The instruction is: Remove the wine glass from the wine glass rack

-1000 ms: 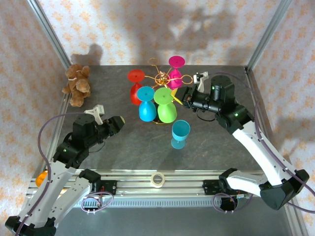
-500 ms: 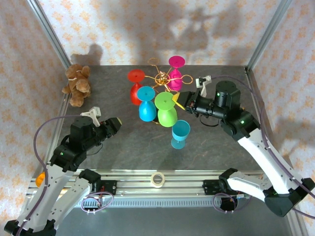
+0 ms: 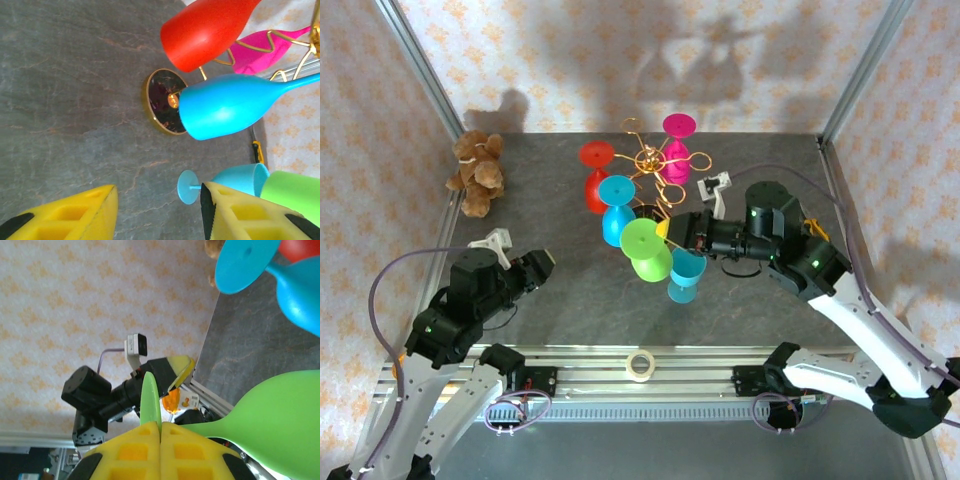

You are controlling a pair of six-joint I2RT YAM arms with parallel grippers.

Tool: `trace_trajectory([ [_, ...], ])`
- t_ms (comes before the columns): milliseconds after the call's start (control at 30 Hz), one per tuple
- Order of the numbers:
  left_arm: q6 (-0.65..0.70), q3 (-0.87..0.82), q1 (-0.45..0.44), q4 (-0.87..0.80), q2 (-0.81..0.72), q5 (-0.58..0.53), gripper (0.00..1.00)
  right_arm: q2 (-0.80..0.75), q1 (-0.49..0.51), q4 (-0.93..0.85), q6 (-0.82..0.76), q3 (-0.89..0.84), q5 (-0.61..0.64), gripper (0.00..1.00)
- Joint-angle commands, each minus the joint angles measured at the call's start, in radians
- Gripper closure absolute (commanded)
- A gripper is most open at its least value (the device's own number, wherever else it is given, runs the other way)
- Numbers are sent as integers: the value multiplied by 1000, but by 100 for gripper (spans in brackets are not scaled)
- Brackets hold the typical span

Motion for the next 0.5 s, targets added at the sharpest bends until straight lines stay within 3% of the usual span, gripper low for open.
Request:
trace_trajectory([
  [0,-7,33,-4,-85,-18,-49,52,-23,48,-28,-66,37,54,100],
  [467,-76,27,-4,-216,-134,-45,51,74,353,21,-249,3,238,100],
])
